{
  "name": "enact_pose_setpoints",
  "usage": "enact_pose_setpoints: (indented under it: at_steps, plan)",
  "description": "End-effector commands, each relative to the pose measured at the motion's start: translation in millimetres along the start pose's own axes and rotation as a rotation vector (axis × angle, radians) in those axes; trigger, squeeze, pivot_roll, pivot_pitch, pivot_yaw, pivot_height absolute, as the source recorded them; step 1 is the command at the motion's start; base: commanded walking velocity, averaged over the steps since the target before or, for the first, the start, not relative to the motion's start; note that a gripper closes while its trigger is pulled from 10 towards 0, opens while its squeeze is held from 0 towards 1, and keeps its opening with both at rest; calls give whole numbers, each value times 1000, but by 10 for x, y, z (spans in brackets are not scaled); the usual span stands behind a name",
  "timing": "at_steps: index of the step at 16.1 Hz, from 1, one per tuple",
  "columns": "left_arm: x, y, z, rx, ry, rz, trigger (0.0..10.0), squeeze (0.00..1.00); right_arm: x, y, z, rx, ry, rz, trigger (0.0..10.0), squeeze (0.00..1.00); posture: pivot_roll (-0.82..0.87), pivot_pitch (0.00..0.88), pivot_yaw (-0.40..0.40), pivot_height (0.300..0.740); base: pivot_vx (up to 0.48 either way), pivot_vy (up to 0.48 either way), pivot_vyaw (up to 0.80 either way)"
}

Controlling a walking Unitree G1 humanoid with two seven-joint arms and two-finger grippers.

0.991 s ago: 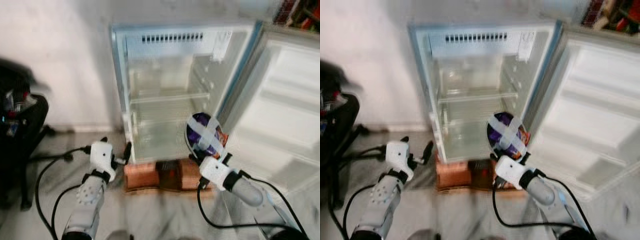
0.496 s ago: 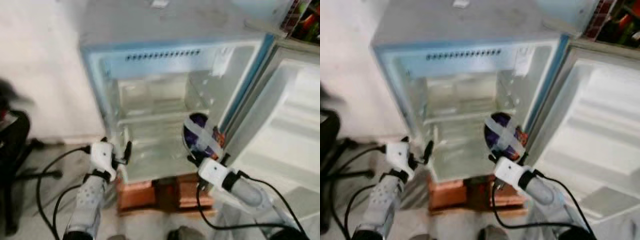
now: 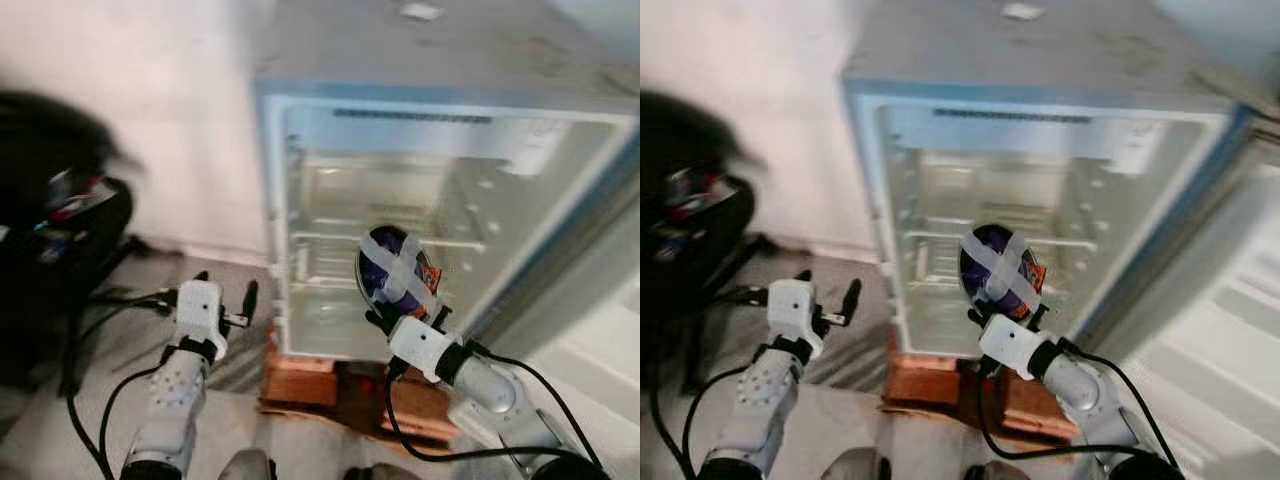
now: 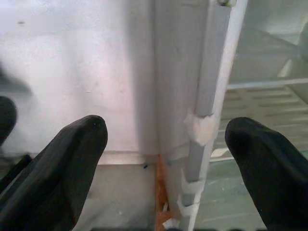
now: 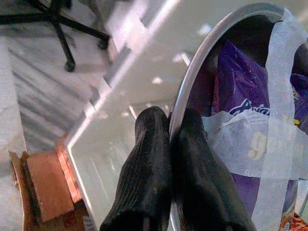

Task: Restocking fridge

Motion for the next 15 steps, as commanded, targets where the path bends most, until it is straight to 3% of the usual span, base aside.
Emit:
enact_pose_setpoints:
  at_steps: [1,15]
  plan:
    - [-7,-5,18,-3,-9,-1,10000,0,-88,-7,46,-21,19,-24,10000,0,62,52,-32,740,0,0,481]
    - [-58,-11,25,-12,7,-29,10000,0,-102,-5,-3,5,30,-37,10000,0,58,57,-30,740,58,0,33]
Point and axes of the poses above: a point about 5 cm out from each wrist's last joint towards the gripper, its own y axis pointing back from the gripper into the wrist, its own z axis along the axis of the wrist's last joint, x = y × z, the point moved 4 cm from there along -y, pointing out of the wrist towards the gripper, and after that the axes turned 1 degree about y, right-handed, at the moved point
